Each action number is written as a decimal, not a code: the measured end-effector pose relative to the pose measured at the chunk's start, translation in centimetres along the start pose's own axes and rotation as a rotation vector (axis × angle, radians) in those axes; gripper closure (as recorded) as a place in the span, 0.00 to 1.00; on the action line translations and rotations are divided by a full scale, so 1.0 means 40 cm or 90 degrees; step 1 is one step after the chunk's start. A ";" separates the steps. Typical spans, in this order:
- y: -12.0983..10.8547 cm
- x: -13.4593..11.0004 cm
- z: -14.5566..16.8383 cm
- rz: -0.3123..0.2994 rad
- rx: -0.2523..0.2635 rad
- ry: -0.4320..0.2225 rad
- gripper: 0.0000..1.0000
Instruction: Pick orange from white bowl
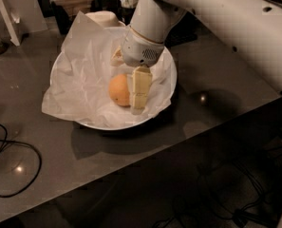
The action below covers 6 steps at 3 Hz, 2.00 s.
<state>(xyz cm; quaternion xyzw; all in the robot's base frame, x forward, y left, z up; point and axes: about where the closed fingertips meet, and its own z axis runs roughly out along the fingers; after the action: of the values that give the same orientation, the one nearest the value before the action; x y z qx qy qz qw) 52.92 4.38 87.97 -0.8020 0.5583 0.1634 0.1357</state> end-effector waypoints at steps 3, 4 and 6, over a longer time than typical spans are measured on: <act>0.000 0.000 0.000 0.000 0.000 0.000 0.66; 0.000 0.000 0.000 0.000 0.000 0.000 0.63; -0.003 -0.003 -0.007 0.001 0.001 0.000 0.18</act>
Offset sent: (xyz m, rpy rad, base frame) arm 0.0000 0.0000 0.0000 0.0000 0.0000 0.0000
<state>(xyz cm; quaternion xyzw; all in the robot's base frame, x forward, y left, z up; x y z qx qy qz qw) 53.02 4.40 88.28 -0.8014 0.5591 0.1632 0.1364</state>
